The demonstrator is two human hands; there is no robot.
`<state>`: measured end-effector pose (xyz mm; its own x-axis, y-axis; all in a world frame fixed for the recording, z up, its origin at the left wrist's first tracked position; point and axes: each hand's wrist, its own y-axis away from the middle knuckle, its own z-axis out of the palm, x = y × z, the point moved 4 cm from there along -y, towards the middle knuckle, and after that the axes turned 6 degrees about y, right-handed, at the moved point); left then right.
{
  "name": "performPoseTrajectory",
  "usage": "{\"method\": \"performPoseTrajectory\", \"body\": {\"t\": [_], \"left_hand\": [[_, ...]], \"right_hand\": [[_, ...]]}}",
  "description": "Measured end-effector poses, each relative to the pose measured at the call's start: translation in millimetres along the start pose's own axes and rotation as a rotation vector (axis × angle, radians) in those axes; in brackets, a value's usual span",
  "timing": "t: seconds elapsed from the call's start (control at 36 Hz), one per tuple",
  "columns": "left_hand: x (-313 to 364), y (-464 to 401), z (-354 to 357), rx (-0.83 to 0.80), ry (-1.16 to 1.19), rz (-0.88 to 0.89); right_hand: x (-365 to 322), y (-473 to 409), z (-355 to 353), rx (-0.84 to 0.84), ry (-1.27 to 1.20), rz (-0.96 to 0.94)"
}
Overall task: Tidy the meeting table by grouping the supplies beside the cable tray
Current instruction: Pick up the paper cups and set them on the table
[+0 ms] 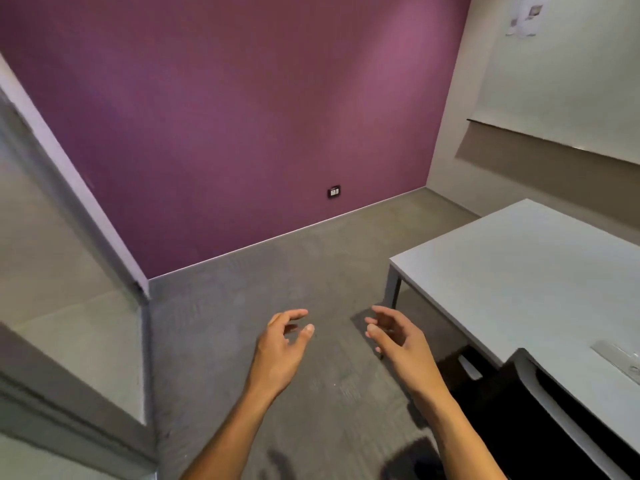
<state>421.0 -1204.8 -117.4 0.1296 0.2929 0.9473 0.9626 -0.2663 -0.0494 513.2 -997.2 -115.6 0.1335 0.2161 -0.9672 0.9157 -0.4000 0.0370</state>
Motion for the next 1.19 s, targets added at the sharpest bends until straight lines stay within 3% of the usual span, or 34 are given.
{"method": "performPoseTrajectory", "body": {"t": [0.17,0.33,0.94,1.19], "left_hand": [[-37,-55,-48,0.026,-0.059,-0.08],[-53,-123,-55,0.067,0.002,-0.123],[-26,-473,46,0.152,0.148,-0.129],[-45,-640,77,0.077,0.067,-0.06]], "right_hand": [[-17,-62,68,-0.063,0.042,-0.013],[-15,-135,93,-0.112,0.066,0.002],[8,-506,37,-0.105,-0.02,-0.021],[17,-660,37,-0.033,0.026,-0.015]]}}
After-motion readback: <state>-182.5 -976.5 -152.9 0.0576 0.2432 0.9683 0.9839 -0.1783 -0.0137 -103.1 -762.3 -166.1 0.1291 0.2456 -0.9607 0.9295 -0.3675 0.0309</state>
